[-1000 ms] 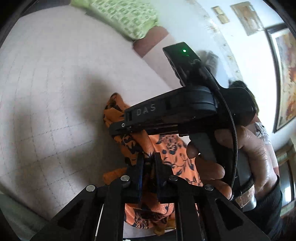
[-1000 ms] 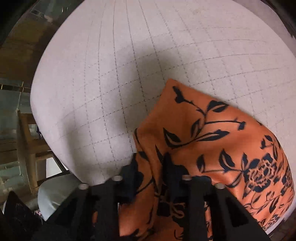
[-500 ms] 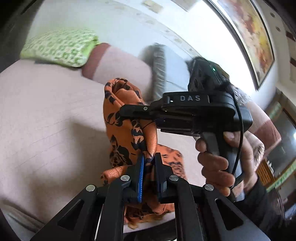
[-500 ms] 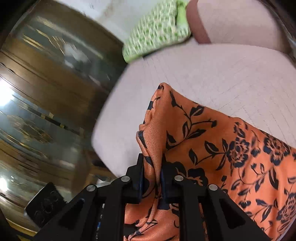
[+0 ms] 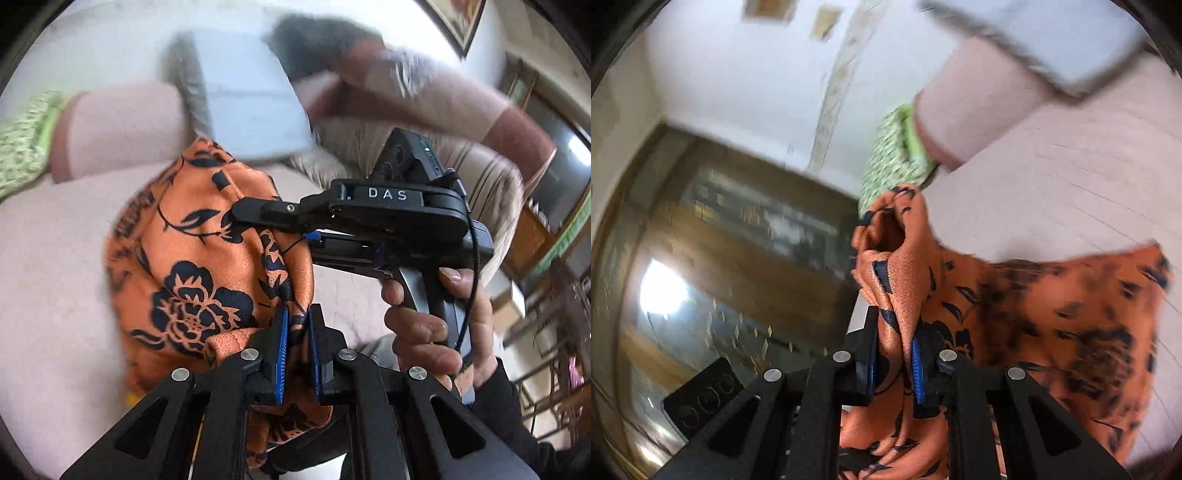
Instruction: Fold small clothes
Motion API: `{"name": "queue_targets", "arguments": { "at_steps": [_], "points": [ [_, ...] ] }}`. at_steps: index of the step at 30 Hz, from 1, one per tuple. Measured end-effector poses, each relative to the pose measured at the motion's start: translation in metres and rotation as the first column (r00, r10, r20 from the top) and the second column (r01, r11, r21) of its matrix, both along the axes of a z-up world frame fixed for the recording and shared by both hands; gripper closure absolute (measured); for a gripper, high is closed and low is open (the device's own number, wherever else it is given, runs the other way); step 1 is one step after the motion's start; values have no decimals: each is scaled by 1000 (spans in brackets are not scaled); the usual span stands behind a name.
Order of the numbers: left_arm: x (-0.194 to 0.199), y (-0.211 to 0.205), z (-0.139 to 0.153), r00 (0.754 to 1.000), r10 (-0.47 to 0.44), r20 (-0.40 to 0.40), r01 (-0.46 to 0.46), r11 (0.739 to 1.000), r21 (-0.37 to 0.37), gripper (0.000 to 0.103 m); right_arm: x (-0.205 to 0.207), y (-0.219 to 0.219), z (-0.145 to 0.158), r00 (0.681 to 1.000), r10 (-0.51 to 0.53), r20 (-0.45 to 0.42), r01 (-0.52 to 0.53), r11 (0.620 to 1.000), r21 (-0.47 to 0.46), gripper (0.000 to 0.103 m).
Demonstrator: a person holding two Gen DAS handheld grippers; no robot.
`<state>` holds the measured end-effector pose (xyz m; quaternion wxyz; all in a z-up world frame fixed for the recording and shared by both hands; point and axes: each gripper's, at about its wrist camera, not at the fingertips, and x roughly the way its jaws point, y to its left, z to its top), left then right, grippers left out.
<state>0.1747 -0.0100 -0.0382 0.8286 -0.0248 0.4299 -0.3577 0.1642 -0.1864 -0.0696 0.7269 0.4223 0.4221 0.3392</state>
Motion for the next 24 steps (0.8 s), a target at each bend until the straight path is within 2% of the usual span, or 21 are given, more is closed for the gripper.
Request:
{"name": "queue_targets", "arguments": {
  "at_steps": [3, 6, 9, 11, 13, 15, 17, 20, 22, 24],
  "points": [
    [22, -22, -36, 996, -14, -92, 15, 1000, 12, 95, -5, -37, -49, 992, -108, -73, 112, 992, 55, 88],
    [39, -26, -56, 989, -8, -148, 7, 1000, -5, 95, -6, -59, -79, 968, -169, -186, 175, 984, 19, 88],
    [43, -29, -63, 987, -7, -163, 7, 1000, -1, 95, -7, -68, -81, 955, -211, -210, 198, 977, -82, 89],
    [39, -34, -73, 986, -6, -169, 13, 999, 43, 95, -7, -71, -84, 942, -238, -238, 202, 965, -168, 89],
    [33, -41, -93, 979, -3, -202, 22, 996, 92, 93, -2, -65, -92, 931, -255, -260, 178, 941, -286, 88],
    [39, -38, -112, 968, -1, -252, 25, 995, 92, 92, 6, -60, -104, 915, -259, -309, 140, 923, -359, 82],
    [40, -31, -109, 967, -1, -254, 19, 997, 69, 90, 9, -60, -107, 906, -270, -325, 132, 912, -389, 78],
    [30, -16, -86, 965, -47, -259, 47, 999, -6, 86, 7, -61, -99, 910, -276, -310, 159, 922, -354, 72],
    [23, 5, -70, 965, -71, -252, 59, 997, -53, 82, 0, -69, -90, 917, -299, -263, 198, 916, -349, 64],
    [18, 35, -52, 979, -47, -200, 33, 997, -72, 77, -5, -75, -76, 925, -331, -187, 249, 900, -358, 61]
  ]
}}
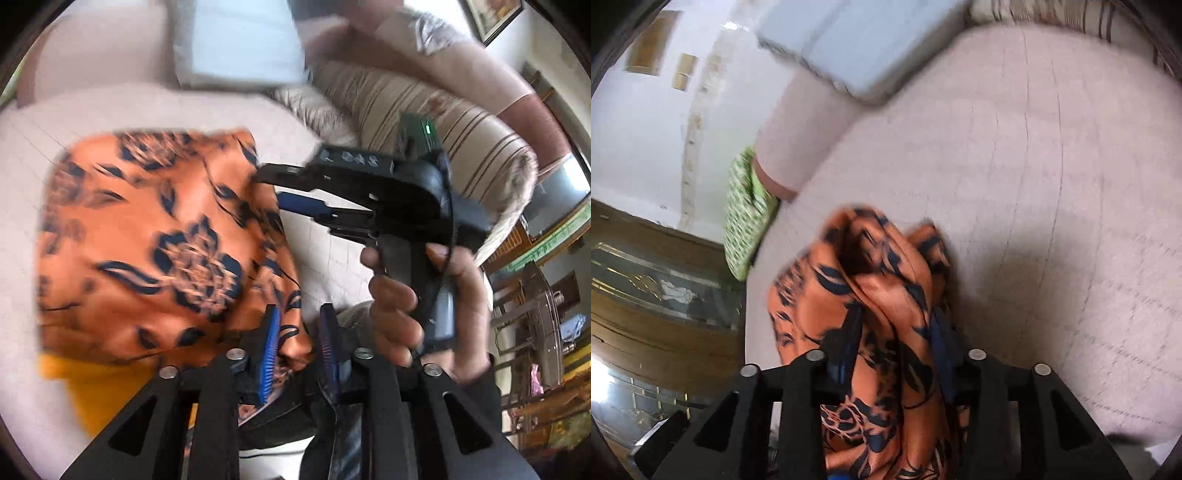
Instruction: Fold small clothes
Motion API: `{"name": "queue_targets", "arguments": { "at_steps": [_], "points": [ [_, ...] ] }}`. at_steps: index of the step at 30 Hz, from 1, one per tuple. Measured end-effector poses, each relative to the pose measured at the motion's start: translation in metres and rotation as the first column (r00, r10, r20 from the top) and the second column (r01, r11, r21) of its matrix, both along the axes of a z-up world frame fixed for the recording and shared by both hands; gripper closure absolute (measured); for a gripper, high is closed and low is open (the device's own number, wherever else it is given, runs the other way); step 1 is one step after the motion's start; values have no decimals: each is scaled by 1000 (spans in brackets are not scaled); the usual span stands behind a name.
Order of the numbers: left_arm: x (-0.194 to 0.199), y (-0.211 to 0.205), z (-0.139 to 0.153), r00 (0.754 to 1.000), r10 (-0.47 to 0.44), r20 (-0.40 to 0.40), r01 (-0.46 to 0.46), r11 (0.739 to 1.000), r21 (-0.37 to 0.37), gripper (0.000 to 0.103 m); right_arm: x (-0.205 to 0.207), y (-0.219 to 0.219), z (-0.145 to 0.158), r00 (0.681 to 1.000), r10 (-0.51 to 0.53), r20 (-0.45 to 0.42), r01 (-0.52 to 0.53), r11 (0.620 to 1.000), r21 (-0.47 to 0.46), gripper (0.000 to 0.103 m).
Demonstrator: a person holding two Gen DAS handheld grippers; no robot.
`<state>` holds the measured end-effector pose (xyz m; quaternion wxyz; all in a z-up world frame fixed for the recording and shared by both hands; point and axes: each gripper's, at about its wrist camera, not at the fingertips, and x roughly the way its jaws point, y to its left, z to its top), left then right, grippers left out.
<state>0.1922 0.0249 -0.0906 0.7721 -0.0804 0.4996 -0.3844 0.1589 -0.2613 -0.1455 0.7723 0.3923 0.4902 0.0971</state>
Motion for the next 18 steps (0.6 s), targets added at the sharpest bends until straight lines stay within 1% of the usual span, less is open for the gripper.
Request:
{"name": "queue_targets", "arguments": {
  "at_steps": [1, 3, 4, 5, 6, 7, 8, 10, 12, 13, 14, 15, 16, 18],
  "points": [
    [-3, 9, 5, 1000, 24, 20, -24, 1000, 3, 73, -2, -1, 11, 999, -12, 51, 13, 1000, -18, 58],
    [-4, 36, 8, 995, 95, 43, -96, 995, 18, 67, -5, 2, 22, 993, 2, 120, -2, 1000, 4, 56],
    [-2, 48, 4, 991, 129, 46, -131, 991, 34, 65, -4, 7, 25, 989, 30, 146, -35, 999, 28, 56],
    [5, 61, -1, 981, 189, 51, -192, 978, 76, 65, 1, 15, 25, 988, 55, 146, -61, 998, 31, 56],
    [14, 69, -5, 968, 247, 47, -251, 962, 112, 65, 3, 19, 23, 989, 77, 128, -79, 997, 11, 56],
    [20, 76, -9, 962, 271, 37, -274, 954, 120, 65, 7, 26, 17, 994, 85, 75, -81, 995, -54, 56],
    [26, 81, -16, 958, 287, 23, -287, 950, 121, 65, 10, 28, 11, 996, 79, 38, -75, 992, -101, 56],
    [36, 86, -31, 951, 308, -6, -304, 944, 130, 65, 14, 34, 2, 997, 68, -30, -71, 984, -162, 57],
    [44, 82, -46, 958, 281, -57, -269, 949, 164, 65, 13, 36, 1, 997, 68, -29, -72, 984, -163, 61],
    [42, 81, -48, 963, 263, -62, -251, 955, 159, 65, 12, 37, 2, 997, 80, -23, -83, 983, -162, 69],
    [37, 79, -46, 969, 241, -49, -231, 961, 152, 65, 12, 40, 1, 995, 97, -26, -100, 980, -170, 80],
    [35, 77, -44, 974, 225, -36, -217, 965, 149, 65, 10, 41, 1, 994, 102, -33, -107, 977, -186, 87],
    [32, 78, -44, 978, 207, -31, -201, 969, 144, 65, 8, 41, 1, 995, 95, -39, -101, 974, -204, 97],
    [22, 87, -42, 983, 180, -30, -174, 976, 132, 64, -2, 33, 11, 998, 56, 0, -54, 979, -198, 97]
  ]
}}
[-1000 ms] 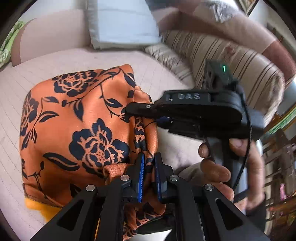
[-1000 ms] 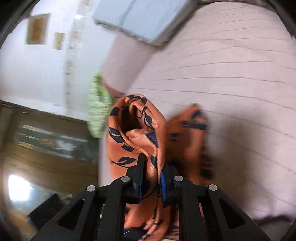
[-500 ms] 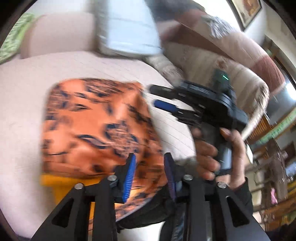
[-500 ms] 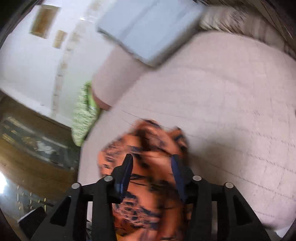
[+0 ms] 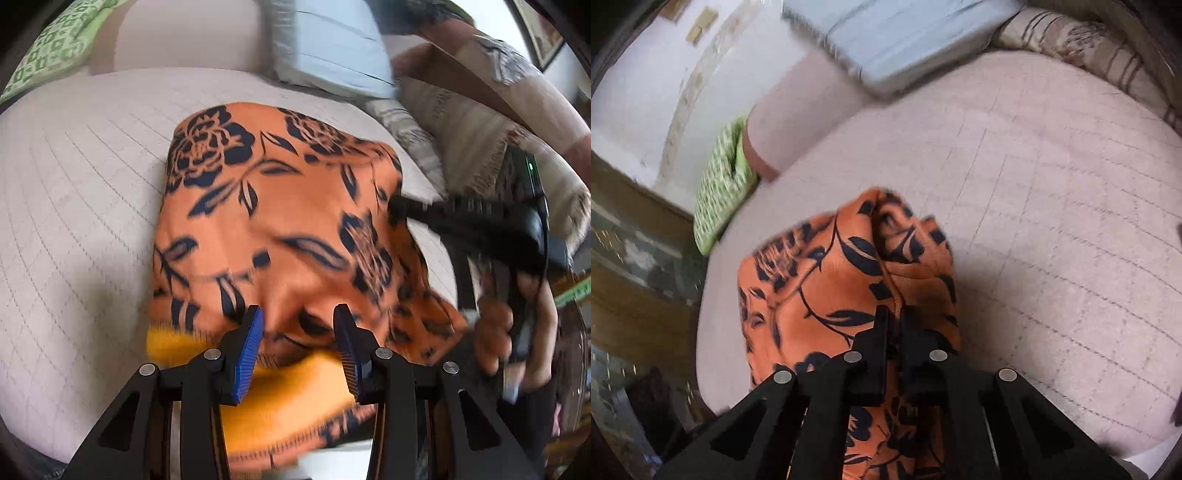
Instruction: Fold small clothes
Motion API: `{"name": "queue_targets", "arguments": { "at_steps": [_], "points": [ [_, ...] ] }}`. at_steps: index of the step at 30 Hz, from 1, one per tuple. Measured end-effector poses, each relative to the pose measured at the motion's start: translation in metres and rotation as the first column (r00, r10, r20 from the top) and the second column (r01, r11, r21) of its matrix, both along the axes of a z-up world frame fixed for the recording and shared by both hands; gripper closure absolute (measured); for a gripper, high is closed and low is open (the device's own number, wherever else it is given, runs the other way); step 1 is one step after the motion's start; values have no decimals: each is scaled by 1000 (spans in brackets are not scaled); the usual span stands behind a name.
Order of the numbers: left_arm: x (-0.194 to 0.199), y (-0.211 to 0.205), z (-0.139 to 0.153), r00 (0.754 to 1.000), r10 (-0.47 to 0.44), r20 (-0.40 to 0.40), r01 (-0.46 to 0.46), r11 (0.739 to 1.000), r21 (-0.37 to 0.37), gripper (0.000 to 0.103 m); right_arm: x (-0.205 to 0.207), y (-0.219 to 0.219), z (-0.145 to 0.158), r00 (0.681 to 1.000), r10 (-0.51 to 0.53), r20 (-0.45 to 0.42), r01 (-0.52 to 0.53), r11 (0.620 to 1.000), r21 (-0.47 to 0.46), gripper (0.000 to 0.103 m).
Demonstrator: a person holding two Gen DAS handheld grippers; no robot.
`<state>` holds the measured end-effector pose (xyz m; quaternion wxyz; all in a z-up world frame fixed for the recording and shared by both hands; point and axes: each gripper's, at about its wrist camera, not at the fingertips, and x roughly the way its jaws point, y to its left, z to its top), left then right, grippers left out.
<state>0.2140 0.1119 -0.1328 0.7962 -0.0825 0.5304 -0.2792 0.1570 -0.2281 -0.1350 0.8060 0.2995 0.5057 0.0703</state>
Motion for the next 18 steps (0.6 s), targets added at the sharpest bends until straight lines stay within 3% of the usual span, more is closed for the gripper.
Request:
{"name": "queue_targets", "arguments": {
  "at_steps": [2, 6, 9, 10, 11, 13, 15, 16, 18],
  "points": [
    [-12, 7, 0, 999, -41, 17, 41, 999, 7, 62, -8, -4, 12, 999, -33, 26, 34, 999, -38, 97],
    [-14, 20, -13, 998, -67, -13, 68, 997, 44, 62, -3, 6, 3, 999, -12, -32, 8, 994, -104, 95],
    [-17, 49, -4, 1000, -12, -7, 12, 1000, -27, 62, -26, 9, 30, 994, -21, 107, 32, 995, -97, 83],
    [-15, 62, -4, 1000, 22, -20, -24, 997, -70, 60, -37, 13, 40, 987, -3, 162, 13, 998, -66, 66],
    [-13, 69, -1, 998, 54, -36, -57, 994, -98, 58, -49, 21, 49, 975, 33, 220, -28, 999, -26, 51],
    [-1, 89, -8, 987, 135, -89, -148, 977, -155, 56, -66, 40, 55, 954, 112, 276, -123, 992, 21, 48],
    [16, 103, -17, 966, 209, -154, -236, 952, -193, 56, -80, 64, 51, 936, 220, 273, -238, 971, 35, 48],
    [24, 108, -21, 959, 221, -175, -257, 941, -222, 56, -84, 78, 45, 927, 276, 255, -290, 957, 20, 48],
    [39, 108, -34, 943, 237, -232, -290, 929, -230, 56, -85, 111, 39, 904, 377, 202, -362, 926, -105, 48]
  ]
}}
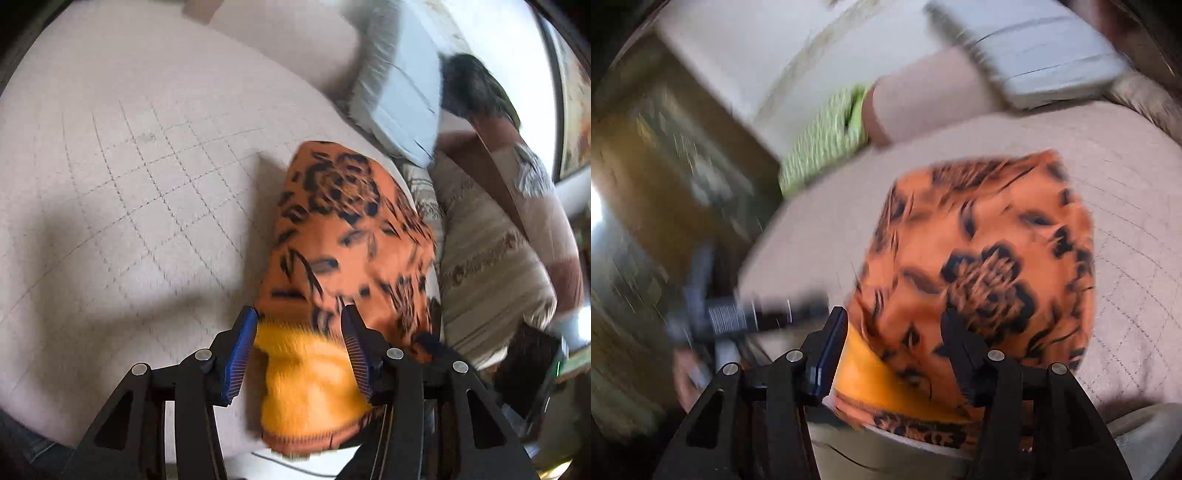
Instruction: Fold small clothes
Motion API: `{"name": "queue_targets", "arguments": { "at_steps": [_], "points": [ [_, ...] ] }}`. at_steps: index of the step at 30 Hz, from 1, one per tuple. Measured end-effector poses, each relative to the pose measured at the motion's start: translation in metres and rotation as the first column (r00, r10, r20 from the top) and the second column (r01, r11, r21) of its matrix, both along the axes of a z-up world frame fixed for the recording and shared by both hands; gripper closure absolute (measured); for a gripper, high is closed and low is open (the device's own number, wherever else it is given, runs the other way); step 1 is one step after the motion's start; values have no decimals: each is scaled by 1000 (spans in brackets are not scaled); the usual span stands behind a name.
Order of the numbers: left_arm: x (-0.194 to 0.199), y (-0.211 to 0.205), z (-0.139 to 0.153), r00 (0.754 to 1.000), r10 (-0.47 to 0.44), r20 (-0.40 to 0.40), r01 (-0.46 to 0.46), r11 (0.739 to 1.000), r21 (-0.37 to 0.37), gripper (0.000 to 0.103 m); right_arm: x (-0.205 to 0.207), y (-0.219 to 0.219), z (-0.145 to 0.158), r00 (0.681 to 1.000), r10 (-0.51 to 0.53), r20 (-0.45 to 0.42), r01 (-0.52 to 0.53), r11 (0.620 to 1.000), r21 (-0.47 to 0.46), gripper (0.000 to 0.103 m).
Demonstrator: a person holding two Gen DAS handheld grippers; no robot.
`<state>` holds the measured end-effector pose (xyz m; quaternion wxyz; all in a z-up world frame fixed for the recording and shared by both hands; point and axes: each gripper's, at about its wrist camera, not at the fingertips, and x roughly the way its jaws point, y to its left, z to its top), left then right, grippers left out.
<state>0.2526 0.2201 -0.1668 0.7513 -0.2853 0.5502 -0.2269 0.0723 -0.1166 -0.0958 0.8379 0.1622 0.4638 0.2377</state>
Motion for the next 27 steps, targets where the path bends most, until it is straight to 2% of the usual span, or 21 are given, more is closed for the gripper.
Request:
{"name": "queue_targets", "arguments": {
  "at_steps": [2, 4, 5, 6, 7, 8, 10, 11, 13, 16, 20, 23, 24, 26, 27],
  "points": [
    [11, -1, -9, 998, 1, -63, -3, 1000, -26, 56, 5, 20, -2, 998, 59, 12, -58, 997, -56, 49],
    [23, -7, -24, 990, 8, -143, -10, 1000, -14, 57, 10, 31, -8, 995, 96, 0, -96, 991, -98, 52],
    [26, -12, -29, 986, -1, -169, 0, 1000, -6, 57, 12, 39, -16, 994, 107, -14, -108, 983, -150, 62],
    [25, -17, -30, 985, -19, -173, 18, 1000, -10, 58, 13, 45, -20, 992, 118, -31, -122, 977, -177, 76],
    [24, -21, -30, 986, -32, -165, 31, 999, -11, 61, 13, 50, -26, 988, 143, -56, -151, 972, -182, 100],
    [19, -23, -29, 988, -42, -152, 42, 999, -4, 65, 10, 53, -26, 984, 167, -64, -176, 969, -173, 100],
    [7, -24, -31, 988, -57, -146, 55, 998, -14, 81, 2, 54, -18, 980, 193, -46, -198, 969, -150, 100],
    [1, -23, -32, 988, -63, -144, 59, 998, -29, 84, -4, 52, -11, 978, 207, -38, -210, 971, -112, 100],
    [-13, -19, -35, 988, -84, -132, 79, 996, -46, 89, -13, 49, -10, 977, 207, -48, -211, 972, -100, 100],
    [-27, -11, -50, 982, -79, -173, 67, 995, -71, 94, -19, 53, -35, 963, 215, -162, -241, 956, -165, 100],
    [-36, 2, -47, 985, -42, -165, 10, 983, -185, 98, -22, 59, -14, 961, 246, -124, -265, 947, -179, 100],
    [-45, 9, -51, 984, -32, -176, -15, 966, -257, 99, -25, 50, -20, 959, 215, -184, -248, 952, -181, 101],
    [-48, 9, -56, 984, -24, -178, -22, 967, -255, 99, -25, 47, -26, 958, 196, -209, -237, 953, -191, 101],
    [-47, 7, -77, 982, -9, -188, -30, 979, -200, 99, -28, 44, -32, 954, 173, -246, -222, 956, -189, 103],
    [-47, 6, -80, 980, -17, -196, -26, 977, -211, 99, -23, 44, -39, 953, 158, -259, -210, 959, -188, 103]
  ]
}}
